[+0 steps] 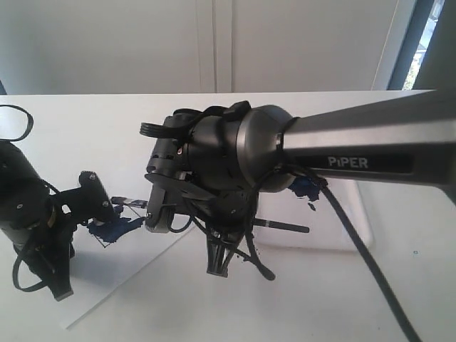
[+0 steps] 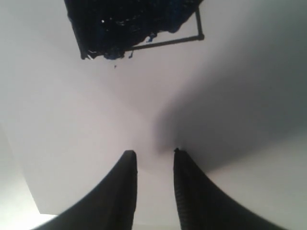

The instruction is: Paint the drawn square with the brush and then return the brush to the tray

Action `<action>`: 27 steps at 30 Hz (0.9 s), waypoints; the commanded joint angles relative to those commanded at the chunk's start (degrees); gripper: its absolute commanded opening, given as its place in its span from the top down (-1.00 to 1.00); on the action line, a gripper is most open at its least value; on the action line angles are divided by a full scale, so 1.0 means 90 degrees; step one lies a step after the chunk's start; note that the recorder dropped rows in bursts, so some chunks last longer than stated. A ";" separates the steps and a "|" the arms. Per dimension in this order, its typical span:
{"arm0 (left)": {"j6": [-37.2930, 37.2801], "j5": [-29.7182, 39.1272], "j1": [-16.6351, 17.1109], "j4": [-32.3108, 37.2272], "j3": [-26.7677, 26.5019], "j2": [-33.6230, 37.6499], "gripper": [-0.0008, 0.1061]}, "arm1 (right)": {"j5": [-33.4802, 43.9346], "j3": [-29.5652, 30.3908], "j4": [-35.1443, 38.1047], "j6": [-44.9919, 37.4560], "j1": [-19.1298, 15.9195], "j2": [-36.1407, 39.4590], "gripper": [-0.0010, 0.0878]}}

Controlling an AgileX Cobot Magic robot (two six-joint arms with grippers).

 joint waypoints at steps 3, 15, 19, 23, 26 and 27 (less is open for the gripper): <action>0.0000 0.0001 0.0000 -0.0017 0.0000 0.0000 0.34 | 0.0000 0.0000 0.0000 0.0000 0.0000 0.0106 0.98; 0.0000 -0.0043 0.0000 -0.0115 0.0000 0.0000 0.34 | 0.0000 -0.0378 -0.0075 0.0000 0.0000 0.0439 0.98; 0.0000 -0.0071 0.0000 -0.0193 0.0000 0.0000 0.34 | 0.0217 -0.0621 -0.0164 0.0000 0.0000 0.0654 0.98; 0.0026 -0.0071 0.0000 -0.0191 0.0000 0.0000 0.34 | 0.0365 -0.0769 -0.0229 0.0000 0.0000 0.0818 0.98; 0.0026 -0.0071 0.0000 -0.0191 0.0000 0.0000 0.34 | 0.0480 -0.0825 -0.0264 0.0000 0.0000 0.0849 0.98; 0.0026 -0.0071 0.0000 -0.0191 0.0000 0.0000 0.34 | 0.0515 -0.0839 -0.0264 0.0000 0.0000 0.0849 0.98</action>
